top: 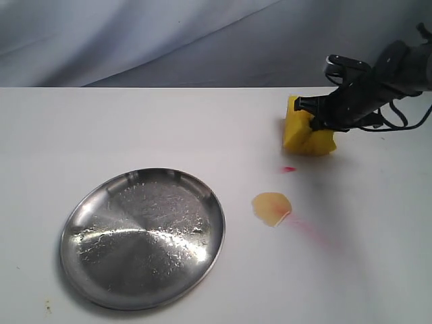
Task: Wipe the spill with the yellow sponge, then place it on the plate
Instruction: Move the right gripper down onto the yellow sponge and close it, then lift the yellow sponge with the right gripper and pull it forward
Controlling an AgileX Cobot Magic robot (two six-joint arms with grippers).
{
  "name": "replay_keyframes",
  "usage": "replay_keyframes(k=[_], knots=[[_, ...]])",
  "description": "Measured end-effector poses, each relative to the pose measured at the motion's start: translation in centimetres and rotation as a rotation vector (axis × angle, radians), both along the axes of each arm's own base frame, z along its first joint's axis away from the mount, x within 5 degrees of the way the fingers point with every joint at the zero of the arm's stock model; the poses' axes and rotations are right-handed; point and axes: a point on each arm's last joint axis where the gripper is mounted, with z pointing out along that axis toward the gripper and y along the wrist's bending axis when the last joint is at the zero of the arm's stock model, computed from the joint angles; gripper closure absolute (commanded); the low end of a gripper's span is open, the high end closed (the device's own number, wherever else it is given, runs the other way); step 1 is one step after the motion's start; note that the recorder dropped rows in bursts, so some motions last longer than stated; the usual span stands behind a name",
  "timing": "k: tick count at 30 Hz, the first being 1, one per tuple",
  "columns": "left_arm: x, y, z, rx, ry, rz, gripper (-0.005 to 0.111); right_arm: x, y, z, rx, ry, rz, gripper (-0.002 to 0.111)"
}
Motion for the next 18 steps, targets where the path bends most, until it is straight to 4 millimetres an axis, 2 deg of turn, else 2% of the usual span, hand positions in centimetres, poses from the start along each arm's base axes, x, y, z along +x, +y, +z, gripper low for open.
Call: replay_keyframes(k=[3, 5, 6, 7, 9, 11, 13, 16, 18], knots=[[0.0, 0.0, 0.0, 0.0, 0.0, 0.0, 0.107, -0.8, -0.2, 2.2, -0.008, -0.018, 0.019, 0.108], [0.0, 0.0, 0.0, 0.0, 0.0, 0.0, 0.107, -2.3, -0.7, 4.4, -0.029, -0.066, 0.023, 0.108], [0.0, 0.0, 0.0, 0.0, 0.0, 0.0, 0.107, -3.7, -1.2, 5.4, -0.057, -0.11, 0.041, 0.108], [0.0, 0.0, 0.0, 0.0, 0.0, 0.0, 0.107, -4.7, -1.5, 5.6, -0.07, -0.118, 0.05, 0.108], [0.0, 0.0, 0.0, 0.0, 0.0, 0.0, 0.107, -7.8, -2.3, 5.6, -0.106, -0.096, 0.079, 0.108], [0.0, 0.0, 0.0, 0.0, 0.0, 0.0, 0.107, -12.4, -3.1, 5.1, -0.138, -0.046, 0.129, 0.108], [0.0, 0.0, 0.0, 0.0, 0.0, 0.0, 0.107, -16.0, -3.1, 5.4, -0.143, -0.037, 0.163, 0.108], [0.0, 0.0, 0.0, 0.0, 0.0, 0.0, 0.107, -20.4, -1.8, 6.9, -0.071, -0.06, 0.188, 0.108], [0.0, 0.0, 0.0, 0.0, 0.0, 0.0, 0.107, -22.5, -0.5, 7.8, -0.04, -0.084, 0.236, 0.108]])
